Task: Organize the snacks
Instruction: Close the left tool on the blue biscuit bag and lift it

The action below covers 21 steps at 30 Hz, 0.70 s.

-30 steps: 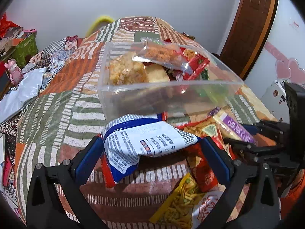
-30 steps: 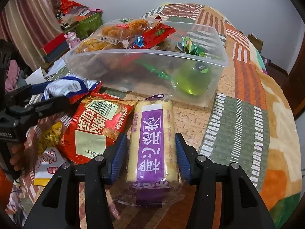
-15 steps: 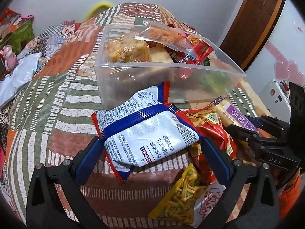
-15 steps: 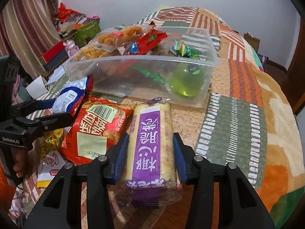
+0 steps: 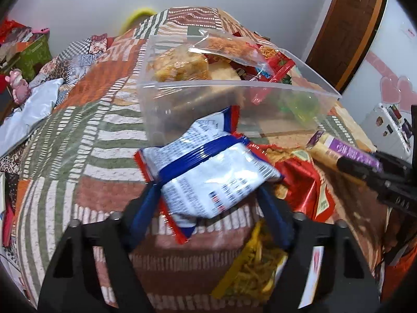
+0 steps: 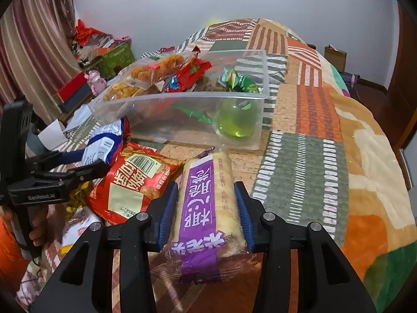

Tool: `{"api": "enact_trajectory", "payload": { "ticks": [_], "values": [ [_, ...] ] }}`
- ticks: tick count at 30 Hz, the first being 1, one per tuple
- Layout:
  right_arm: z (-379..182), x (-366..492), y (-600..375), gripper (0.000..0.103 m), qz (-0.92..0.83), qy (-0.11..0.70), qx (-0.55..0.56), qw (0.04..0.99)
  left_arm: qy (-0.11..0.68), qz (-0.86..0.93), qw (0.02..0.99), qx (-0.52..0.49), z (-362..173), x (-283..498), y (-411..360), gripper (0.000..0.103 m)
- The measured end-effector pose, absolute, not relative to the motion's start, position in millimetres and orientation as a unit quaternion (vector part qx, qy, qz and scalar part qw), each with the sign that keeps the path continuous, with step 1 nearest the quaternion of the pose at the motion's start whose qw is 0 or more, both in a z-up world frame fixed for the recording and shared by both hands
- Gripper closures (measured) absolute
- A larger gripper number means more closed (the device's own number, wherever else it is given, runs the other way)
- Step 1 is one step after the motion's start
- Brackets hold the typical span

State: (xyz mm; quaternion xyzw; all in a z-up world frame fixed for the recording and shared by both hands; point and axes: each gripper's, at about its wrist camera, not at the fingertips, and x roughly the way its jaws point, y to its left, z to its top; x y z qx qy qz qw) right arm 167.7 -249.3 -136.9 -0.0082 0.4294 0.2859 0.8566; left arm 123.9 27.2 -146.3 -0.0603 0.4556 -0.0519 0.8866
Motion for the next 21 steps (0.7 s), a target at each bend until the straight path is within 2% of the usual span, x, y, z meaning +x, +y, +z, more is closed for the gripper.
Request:
{"api": "enact_trajectory", "payload": {
  "ticks": [4, 6, 12, 21],
  "values": [
    [-131.6, 166.6, -253.6, 0.063, 0.283, 0.423, -0.002, 0.861, 0.453, -0.055, 0.888, -0.061, -144.4, 115.7, 31.9, 0.048],
    [-129.1, 165.2, -254.3, 0.063, 0.283, 0.42, 0.0, 0.862, 0.449, -0.054, 0.89, -0.056, -143.0, 110.9, 31.8, 0.051],
    [-119.4, 162.7, -256.0, 0.063, 0.284, 0.41, 0.004, 0.867, 0.435, -0.054, 0.897, -0.055, -135.5, 95.3, 33.3, 0.057],
    [-102.2, 156.7, -255.8, 0.063, 0.286, 0.39, 0.012, 0.875, 0.401, -0.039, 0.913, -0.063, -106.7, 66.9, 44.6, 0.061]
  ]
}}
